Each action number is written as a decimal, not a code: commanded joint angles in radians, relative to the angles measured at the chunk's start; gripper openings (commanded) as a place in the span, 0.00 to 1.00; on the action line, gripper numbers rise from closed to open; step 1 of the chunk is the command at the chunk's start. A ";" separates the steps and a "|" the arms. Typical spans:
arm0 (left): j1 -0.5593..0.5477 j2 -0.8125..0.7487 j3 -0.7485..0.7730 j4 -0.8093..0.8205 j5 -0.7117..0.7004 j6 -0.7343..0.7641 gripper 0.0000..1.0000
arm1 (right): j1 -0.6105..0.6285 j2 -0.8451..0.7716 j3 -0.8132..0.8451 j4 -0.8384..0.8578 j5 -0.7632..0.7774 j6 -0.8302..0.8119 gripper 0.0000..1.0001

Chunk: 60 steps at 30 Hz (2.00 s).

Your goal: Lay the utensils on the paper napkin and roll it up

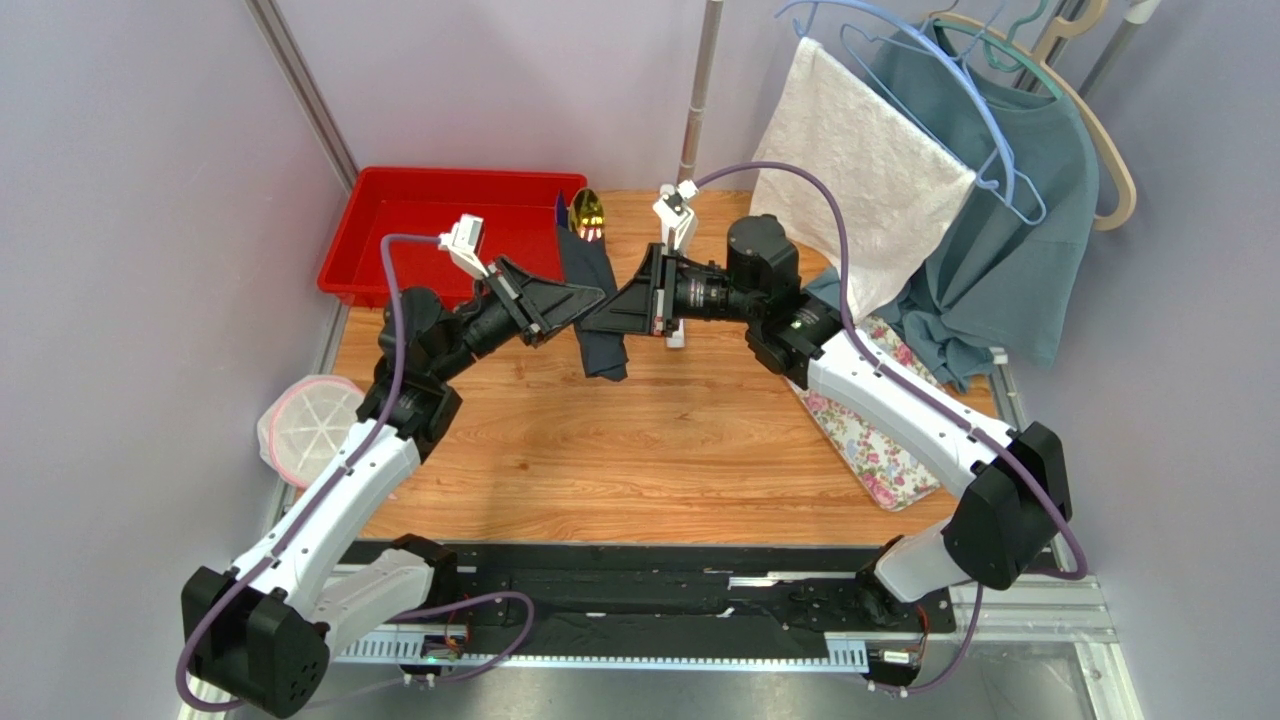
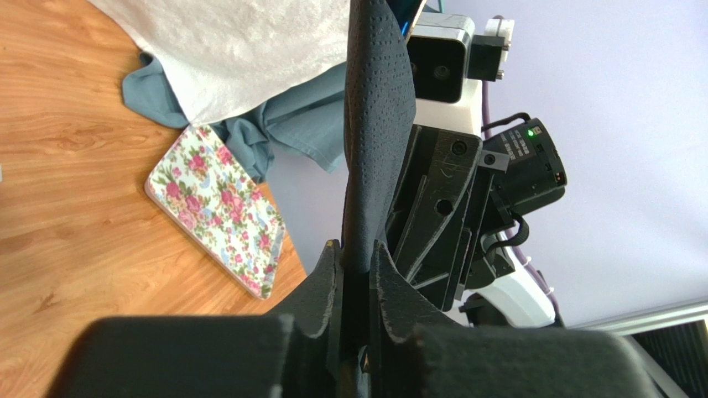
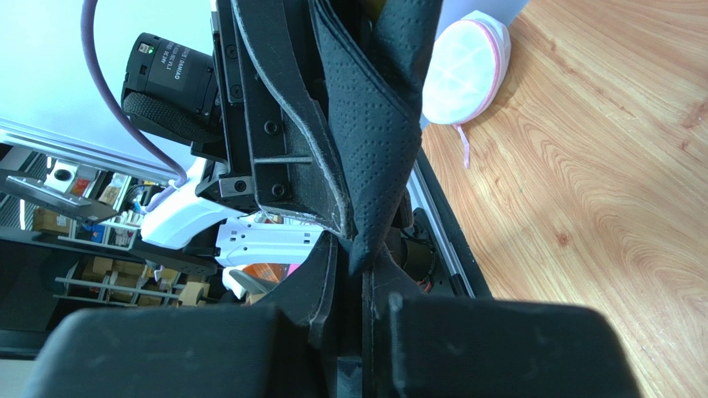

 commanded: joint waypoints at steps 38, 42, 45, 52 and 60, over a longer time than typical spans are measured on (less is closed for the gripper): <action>0.303 0.416 0.298 -0.079 0.392 0.512 0.00 | -0.203 -0.056 0.105 -0.450 -0.065 -0.372 0.91; 0.353 0.575 0.450 -0.162 0.418 0.639 0.00 | -0.240 -0.073 0.090 -0.488 -0.080 -0.395 0.92; 0.393 0.700 0.570 -0.204 0.412 0.713 0.00 | -0.263 -0.086 0.076 -0.493 -0.096 -0.403 0.92; 0.433 0.979 0.794 -0.136 0.397 0.750 0.00 | -0.280 -0.104 0.045 -0.503 -0.102 -0.421 0.92; 0.435 1.216 1.027 -0.155 0.328 0.770 0.00 | -0.286 -0.101 0.025 -0.508 -0.106 -0.426 0.92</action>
